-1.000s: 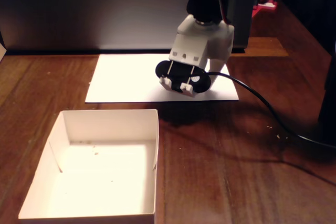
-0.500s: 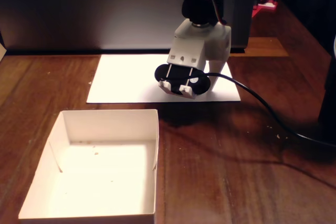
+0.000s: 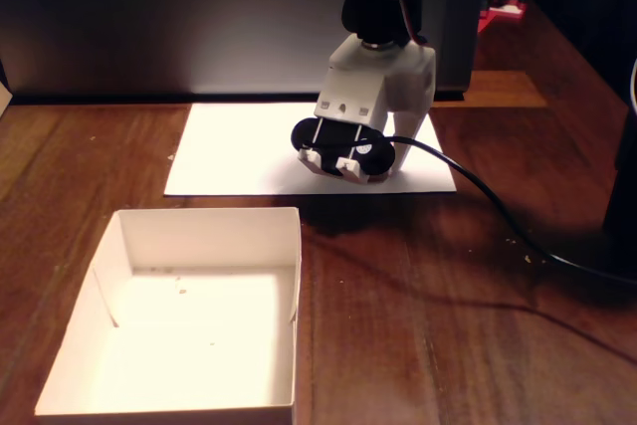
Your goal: Grasp a mini cookies block and put it in the white box.
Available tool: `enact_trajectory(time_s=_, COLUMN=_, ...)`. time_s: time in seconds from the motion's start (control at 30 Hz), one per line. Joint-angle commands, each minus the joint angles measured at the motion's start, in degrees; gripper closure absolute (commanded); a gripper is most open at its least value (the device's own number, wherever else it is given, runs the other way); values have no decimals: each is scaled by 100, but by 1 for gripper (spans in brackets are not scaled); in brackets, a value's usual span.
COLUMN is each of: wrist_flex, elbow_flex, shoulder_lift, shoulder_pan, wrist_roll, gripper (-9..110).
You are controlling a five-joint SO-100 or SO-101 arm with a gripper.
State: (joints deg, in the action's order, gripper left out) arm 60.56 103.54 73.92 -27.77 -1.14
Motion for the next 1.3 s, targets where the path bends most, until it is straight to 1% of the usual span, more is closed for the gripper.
enact_trajectory(time_s=0.0, wrist_flex=0, elbow_flex=-563, shoulder_lift=185, shoulder_pan=-88, wrist_roll=70, gripper=80)
enact_trajectory(time_s=0.13, wrist_flex=0, elbow_flex=-563, shoulder_lift=185, shoulder_pan=-114, wrist_roll=35, gripper=81)
enact_trajectory(time_s=0.23, wrist_flex=0, elbow_flex=-545, shoulder_lift=185, shoulder_pan=-114, wrist_roll=-62, gripper=71)
enact_trajectory(time_s=0.33, wrist_flex=0, elbow_flex=-545, shoulder_lift=202, shoulder_pan=-123, wrist_roll=-149, gripper=68)
enact_trajectory(time_s=0.47, wrist_flex=-26, elbow_flex=-422, shoulder_lift=466, shoulder_pan=-105, wrist_roll=-308, gripper=68)
enact_trajectory(time_s=0.77, wrist_flex=-44, elbow_flex=-466, shoulder_lift=721, shoulder_pan=-97, wrist_roll=-325, gripper=69)
enact_trajectory(time_s=1.03, wrist_flex=-88, elbow_flex=-492, shoulder_lift=1292, shoulder_pan=9, wrist_roll=-369, gripper=67)
enact_trajectory(time_s=1.27, wrist_flex=158, elbow_flex=-527, shoulder_lift=1020, shoulder_pan=299, wrist_roll=-360, gripper=67)
